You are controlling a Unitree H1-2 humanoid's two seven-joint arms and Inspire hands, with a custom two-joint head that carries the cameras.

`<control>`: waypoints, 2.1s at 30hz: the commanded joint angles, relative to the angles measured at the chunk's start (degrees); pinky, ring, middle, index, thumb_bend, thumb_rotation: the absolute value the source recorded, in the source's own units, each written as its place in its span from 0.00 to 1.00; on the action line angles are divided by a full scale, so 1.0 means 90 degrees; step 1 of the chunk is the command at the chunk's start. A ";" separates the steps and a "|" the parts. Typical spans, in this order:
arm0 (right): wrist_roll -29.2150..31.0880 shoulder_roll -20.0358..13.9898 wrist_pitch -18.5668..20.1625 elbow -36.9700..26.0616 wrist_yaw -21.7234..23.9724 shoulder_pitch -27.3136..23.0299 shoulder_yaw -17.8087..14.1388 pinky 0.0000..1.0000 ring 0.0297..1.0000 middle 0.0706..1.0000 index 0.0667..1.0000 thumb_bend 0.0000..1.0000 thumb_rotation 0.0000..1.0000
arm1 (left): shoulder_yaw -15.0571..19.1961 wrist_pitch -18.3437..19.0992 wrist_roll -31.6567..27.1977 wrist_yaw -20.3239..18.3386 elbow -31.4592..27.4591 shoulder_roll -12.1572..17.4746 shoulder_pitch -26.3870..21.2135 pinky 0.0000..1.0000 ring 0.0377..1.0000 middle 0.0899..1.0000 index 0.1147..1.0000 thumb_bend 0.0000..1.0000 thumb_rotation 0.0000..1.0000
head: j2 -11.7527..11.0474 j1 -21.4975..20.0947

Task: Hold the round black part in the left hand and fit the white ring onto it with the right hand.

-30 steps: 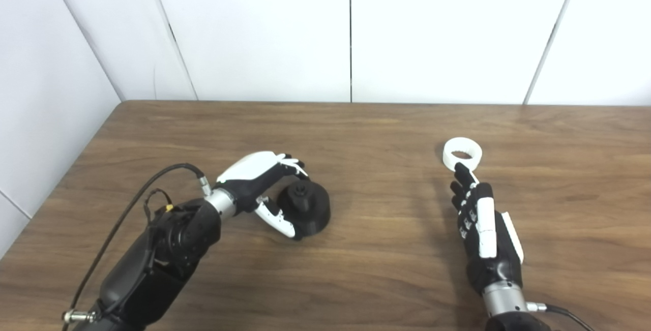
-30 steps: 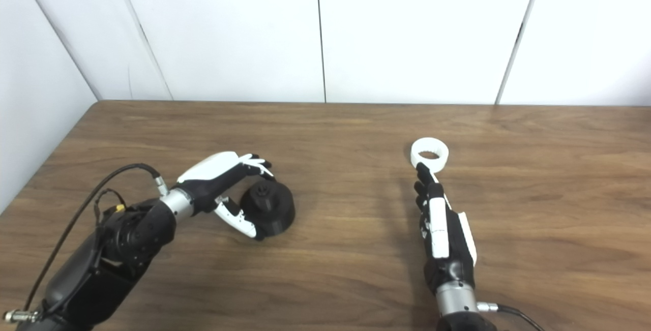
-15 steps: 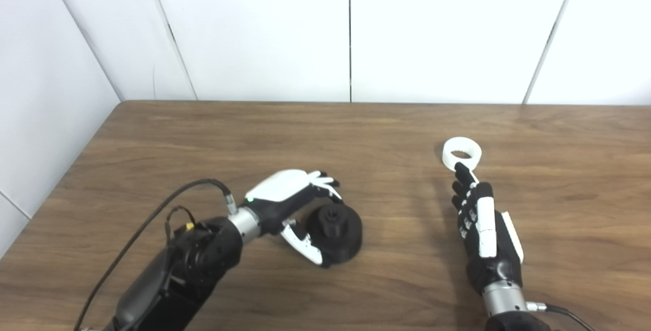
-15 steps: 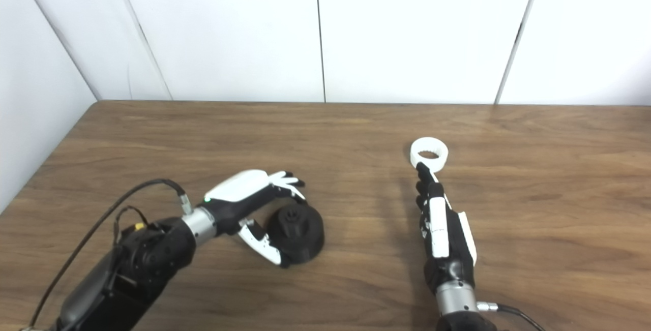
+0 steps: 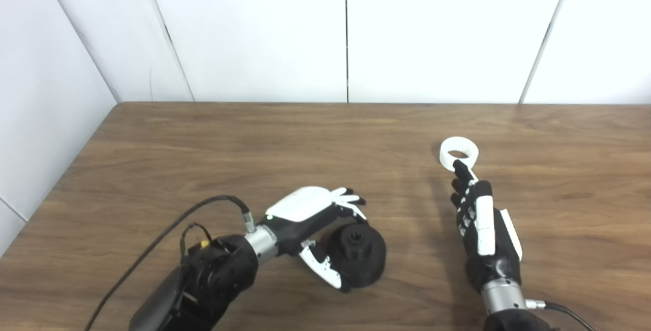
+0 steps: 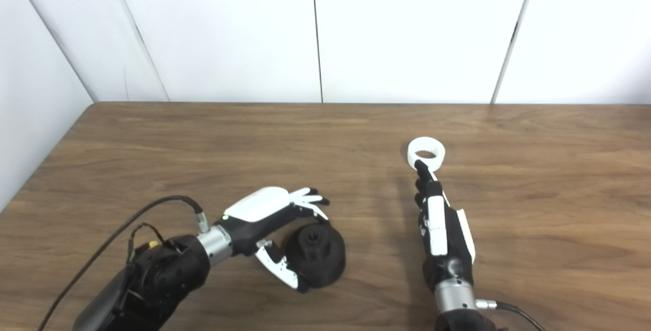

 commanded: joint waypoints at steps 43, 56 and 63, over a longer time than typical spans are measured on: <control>-0.0352 -0.0190 0.0055 -0.0473 0.0028 -0.0276 -0.0028 1.00 0.97 0.96 0.91 0.68 1.00 | 0.0074 0.0231 -0.0309 -0.0346 -0.0075 -0.0250 0.0260 0.94 1.00 0.95 0.63 0.91 0.24 | 0.0091 -0.0026; -0.3283 -0.2709 0.0833 0.0507 0.0558 -0.2792 0.0251 0.84 0.92 0.91 0.78 0.86 0.36 | 0.0064 0.0217 -0.0342 -0.0313 0.0022 -0.0304 0.0212 0.94 1.00 0.95 0.63 0.92 0.24 | 0.0064 -0.0095; -0.3681 -0.3316 0.0972 0.1950 0.1300 -0.3945 0.0748 0.88 0.96 0.93 0.76 0.91 0.28 | 0.0047 0.0278 -0.0356 -0.0355 0.0007 -0.0330 0.0179 0.95 1.00 0.95 0.64 0.92 0.24 | 0.0074 -0.0130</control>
